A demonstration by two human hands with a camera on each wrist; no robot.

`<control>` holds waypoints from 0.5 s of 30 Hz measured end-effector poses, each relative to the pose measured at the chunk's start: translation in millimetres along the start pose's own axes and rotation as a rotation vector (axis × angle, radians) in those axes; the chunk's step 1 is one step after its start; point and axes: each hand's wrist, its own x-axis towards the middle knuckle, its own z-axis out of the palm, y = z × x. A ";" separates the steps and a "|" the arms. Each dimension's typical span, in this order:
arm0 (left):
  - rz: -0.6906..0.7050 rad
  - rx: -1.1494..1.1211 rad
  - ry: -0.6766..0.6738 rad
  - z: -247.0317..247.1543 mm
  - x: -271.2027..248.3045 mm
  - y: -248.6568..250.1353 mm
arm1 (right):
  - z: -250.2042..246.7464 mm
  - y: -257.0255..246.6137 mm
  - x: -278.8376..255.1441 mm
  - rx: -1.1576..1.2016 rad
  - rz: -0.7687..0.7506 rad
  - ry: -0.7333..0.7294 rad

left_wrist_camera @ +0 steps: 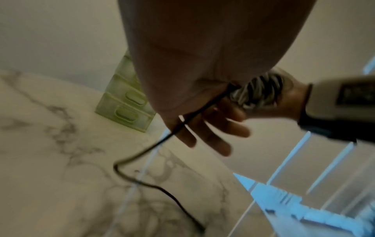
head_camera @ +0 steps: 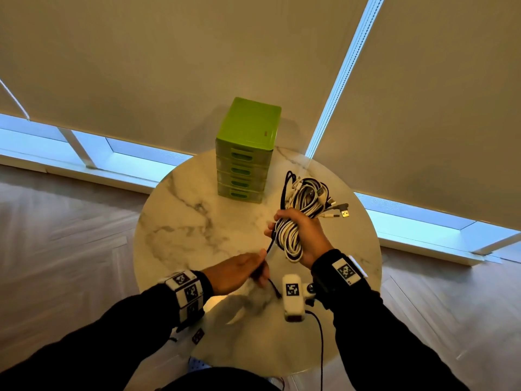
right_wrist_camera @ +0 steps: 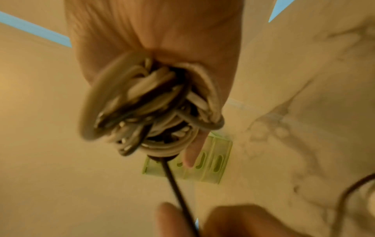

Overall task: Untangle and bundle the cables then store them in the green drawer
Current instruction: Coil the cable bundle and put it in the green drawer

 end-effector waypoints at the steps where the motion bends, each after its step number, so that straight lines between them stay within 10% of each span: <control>1: -0.002 0.016 -0.030 1.4 0.5 -1.5 | 0.6 -1.8 0.2 0.042 0.034 -0.028; 8: 0.042 0.356 0.207 -22.2 18.4 -6.5 | 6.3 -9.9 -9.7 0.255 0.151 -0.311; 15: 0.062 0.473 0.220 -66.1 19.2 -6.2 | 1.7 -8.1 -17.0 -0.023 0.302 -0.465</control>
